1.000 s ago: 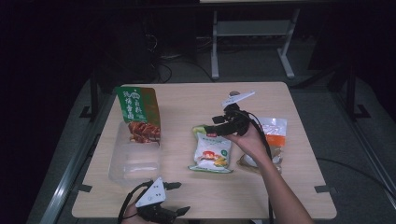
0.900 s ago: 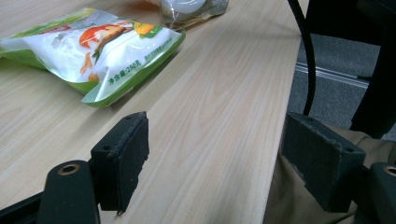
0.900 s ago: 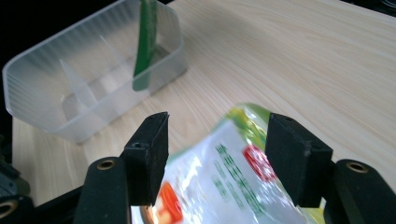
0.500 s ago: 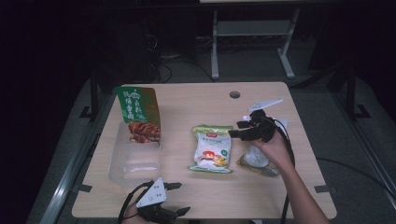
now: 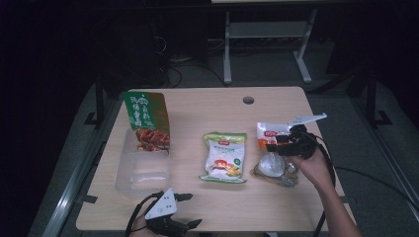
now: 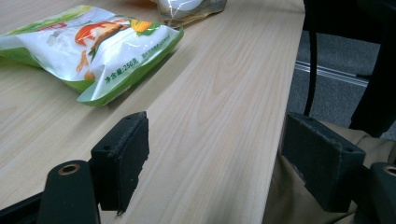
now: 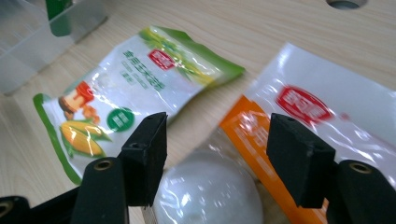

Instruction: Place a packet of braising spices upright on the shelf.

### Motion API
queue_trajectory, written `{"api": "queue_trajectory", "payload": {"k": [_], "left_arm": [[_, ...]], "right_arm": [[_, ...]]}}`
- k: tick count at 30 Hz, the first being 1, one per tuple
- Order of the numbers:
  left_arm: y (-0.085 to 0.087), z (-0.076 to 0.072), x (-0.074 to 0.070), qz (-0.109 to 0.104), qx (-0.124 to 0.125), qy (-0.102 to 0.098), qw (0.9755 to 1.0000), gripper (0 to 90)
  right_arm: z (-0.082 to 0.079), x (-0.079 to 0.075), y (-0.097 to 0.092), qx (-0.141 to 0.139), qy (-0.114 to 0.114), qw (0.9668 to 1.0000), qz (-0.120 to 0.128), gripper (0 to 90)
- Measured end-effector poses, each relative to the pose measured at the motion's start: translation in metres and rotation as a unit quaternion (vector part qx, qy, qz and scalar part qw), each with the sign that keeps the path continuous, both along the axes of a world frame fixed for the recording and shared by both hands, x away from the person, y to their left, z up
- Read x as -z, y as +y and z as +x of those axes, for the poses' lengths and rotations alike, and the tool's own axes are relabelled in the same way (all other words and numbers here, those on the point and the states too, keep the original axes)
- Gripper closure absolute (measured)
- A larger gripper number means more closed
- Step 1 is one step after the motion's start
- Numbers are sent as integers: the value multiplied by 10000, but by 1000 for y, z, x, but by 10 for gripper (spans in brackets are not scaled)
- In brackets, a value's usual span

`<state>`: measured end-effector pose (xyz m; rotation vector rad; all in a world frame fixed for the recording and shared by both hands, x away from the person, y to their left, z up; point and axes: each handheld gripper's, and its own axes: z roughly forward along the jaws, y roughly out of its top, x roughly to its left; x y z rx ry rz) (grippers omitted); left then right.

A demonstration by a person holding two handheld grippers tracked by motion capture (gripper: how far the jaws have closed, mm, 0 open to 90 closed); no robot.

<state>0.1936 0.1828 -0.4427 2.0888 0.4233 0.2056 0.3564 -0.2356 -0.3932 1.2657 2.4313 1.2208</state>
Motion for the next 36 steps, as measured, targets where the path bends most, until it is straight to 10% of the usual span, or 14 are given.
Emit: {"api": "queue_trajectory", "payload": {"k": [18, 36], "left_arm": [[-7, 0, 3, 21, 39, 32, 10000, 231], [-9, -2, 3, 29, 62, -10, 10000, 231]], "right_arm": [[-23, 19, -61, 574, 50, 9982, -178, 336], [-6, 41, -76, 797, 333, 9963, -44, 296]]}}
